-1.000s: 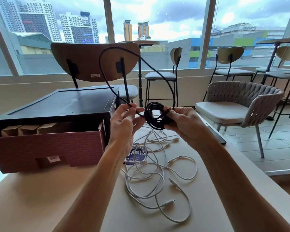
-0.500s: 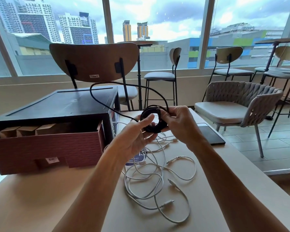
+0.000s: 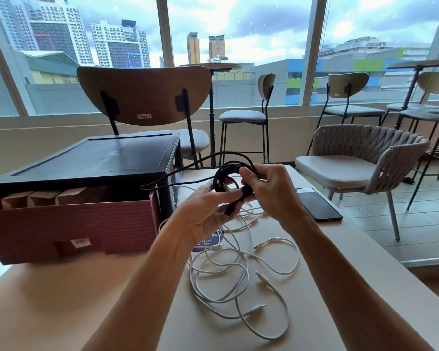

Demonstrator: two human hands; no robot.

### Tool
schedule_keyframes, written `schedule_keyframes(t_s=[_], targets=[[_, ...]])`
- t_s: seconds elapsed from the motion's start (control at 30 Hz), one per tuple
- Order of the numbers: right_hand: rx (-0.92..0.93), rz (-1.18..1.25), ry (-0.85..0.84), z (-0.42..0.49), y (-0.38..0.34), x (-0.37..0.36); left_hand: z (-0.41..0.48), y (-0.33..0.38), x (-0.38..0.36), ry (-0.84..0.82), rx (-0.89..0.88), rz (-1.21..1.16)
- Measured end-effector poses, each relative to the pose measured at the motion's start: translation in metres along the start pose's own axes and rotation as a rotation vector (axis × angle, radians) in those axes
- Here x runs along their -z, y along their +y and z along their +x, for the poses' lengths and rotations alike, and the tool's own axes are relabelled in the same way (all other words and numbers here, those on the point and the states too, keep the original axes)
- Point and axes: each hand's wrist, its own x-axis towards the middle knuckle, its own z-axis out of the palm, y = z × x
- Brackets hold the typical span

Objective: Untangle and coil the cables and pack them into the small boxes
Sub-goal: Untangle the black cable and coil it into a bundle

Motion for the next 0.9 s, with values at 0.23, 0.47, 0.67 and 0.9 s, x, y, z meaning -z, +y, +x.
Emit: schedule_keyframes(t_s=[0.23, 0.47, 0.67, 0.9], targets=[[-0.033, -0.012, 0.156, 0.007, 0.014, 0.01, -0.006, 0.004, 0.009, -0.006, -0.032, 0.298], [-0.253, 0.316, 0.507, 0.019, 0.026, 0.056, -0.01, 0.006, 0.029, -0.411, 0.179, 1.233], [-0.244, 0.316, 0.53, 0.018, 0.023, 0.059, -0.008, 0.01, 0.046, -0.155, 0.346, 1.782], [-0.199, 0.192, 0.272, 0.014, 0.018, 0.034, -0.007, 0.022, 0.033, -0.002, -0.195, 1.31]])
